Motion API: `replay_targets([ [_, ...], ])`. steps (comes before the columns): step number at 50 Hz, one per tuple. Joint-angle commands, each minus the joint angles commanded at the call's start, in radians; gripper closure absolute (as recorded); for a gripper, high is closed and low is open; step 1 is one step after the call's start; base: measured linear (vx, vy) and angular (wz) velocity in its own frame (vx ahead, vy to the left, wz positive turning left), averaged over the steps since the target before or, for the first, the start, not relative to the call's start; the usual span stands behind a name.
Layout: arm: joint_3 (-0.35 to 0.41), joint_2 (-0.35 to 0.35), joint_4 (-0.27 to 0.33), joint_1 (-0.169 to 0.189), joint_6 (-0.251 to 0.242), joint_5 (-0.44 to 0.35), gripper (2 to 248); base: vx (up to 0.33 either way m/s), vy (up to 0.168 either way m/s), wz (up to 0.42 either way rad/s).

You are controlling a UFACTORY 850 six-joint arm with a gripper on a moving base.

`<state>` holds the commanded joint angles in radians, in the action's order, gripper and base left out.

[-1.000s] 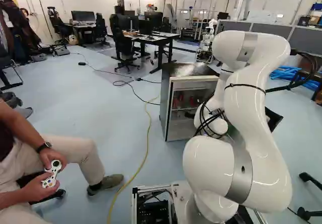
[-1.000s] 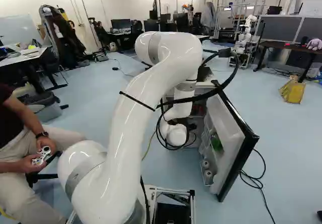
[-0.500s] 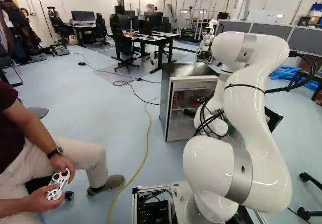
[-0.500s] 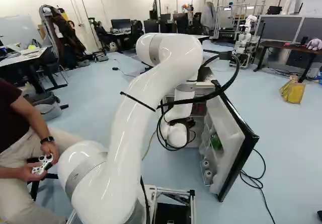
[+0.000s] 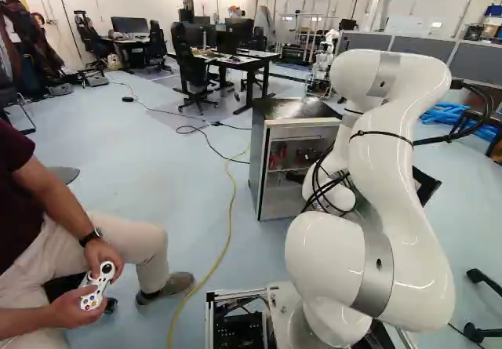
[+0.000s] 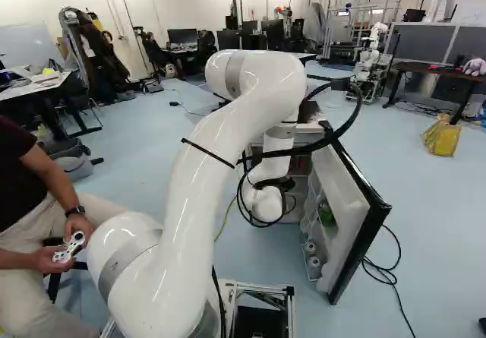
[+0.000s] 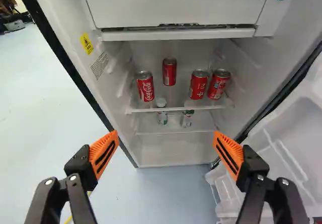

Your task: Grab a drink from the fridge

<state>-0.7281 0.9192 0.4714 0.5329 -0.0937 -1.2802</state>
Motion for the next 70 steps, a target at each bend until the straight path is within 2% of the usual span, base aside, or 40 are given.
replay_targets([
  [31, -0.031, 0.015, -0.018, -0.011, 0.0, 0.033, 3, 0.0, 0.0, 0.0],
  [70, -0.111, 0.056, -0.032, -0.039, 0.0, 0.05, 3, 0.0, 0.0, 0.0],
])
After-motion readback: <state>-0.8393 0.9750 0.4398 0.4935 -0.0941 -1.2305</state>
